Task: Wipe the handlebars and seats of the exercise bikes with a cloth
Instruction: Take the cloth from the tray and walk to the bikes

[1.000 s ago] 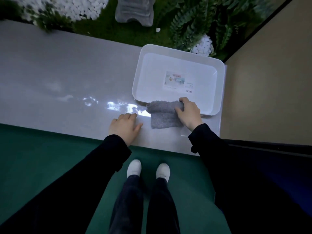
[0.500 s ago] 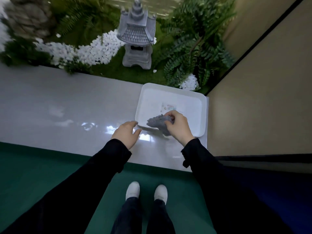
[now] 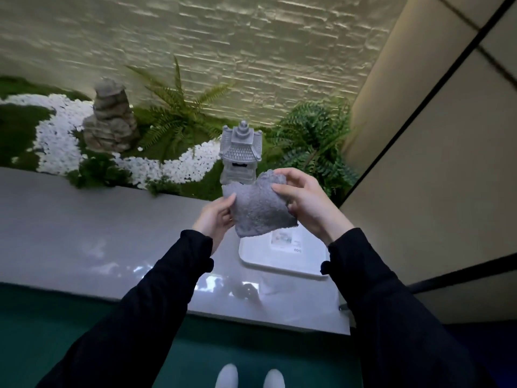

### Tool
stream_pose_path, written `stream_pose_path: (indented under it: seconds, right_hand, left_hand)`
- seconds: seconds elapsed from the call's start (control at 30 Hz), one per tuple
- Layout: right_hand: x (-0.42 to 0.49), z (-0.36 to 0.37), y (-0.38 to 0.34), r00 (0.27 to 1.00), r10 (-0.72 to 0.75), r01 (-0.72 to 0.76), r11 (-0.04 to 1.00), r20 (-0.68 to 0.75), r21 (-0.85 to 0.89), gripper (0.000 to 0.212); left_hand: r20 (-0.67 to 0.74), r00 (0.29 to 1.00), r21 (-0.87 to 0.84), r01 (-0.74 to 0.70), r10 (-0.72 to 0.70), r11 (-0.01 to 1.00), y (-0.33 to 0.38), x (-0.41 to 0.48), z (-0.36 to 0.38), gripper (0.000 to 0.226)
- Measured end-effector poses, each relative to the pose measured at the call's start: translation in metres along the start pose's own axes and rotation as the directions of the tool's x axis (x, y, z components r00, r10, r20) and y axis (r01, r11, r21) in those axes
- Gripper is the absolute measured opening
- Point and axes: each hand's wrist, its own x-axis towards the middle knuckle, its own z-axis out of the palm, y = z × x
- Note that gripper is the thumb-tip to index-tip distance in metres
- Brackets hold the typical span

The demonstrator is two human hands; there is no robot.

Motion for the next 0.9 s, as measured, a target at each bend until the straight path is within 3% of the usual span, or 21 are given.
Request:
stream_pose_path:
  seconds: [0.13, 0.23, 0.4, 0.6, 0.77, 0.9]
  right_hand:
    - [-0.005, 0.022, -0.012, 0.998, -0.051, 0.052, 0.998, -0.045, 0.029, 0.02]
    - [-0.004, 0.048, -0.009, 0.999, -0.045, 0.045, 0.99, -0.007, 0.136, 0.02]
    - [-0.01, 0.093, 0.005, 0.967, 0.142, -0.202, 0.934, 0.214, 0.295, 0.038]
    - [-0.037, 0.136, 0.022, 0.78, 0.298, -0.442, 0.884, 0.55, 0.149, 0.048]
    - [-0.067, 0.151, 0.035, 0.545, 0.392, -0.568, 0.823, 0.741, -0.017, 0.035]
    - [-0.091, 0.161, 0.048, 0.528, 0.354, -0.464, 0.882, 0.772, -0.086, 0.025]
  left_hand:
    - [-0.133, 0.971, 0.069, -0.189, 0.197, 0.98, 0.03, -0.032, -0.011, 0.01]
    - [-0.235, 0.878, 0.219, -0.371, 0.418, 0.902, 0.044, -0.057, -0.018, 0.012]
    - [-0.298, 0.734, 0.322, -0.524, 0.61, 0.788, 0.064, -0.104, -0.023, 0.01]
    - [-0.434, 0.593, 0.334, -0.594, 0.679, 0.732, 0.057, -0.166, -0.022, 0.015]
    - [-0.592, 0.469, 0.27, -0.651, 0.656, 0.709, 0.027, -0.212, -0.012, 0.01]
    - [-0.739, 0.274, 0.363, -0.608, 0.615, 0.707, -0.006, -0.253, -0.013, 0.01]
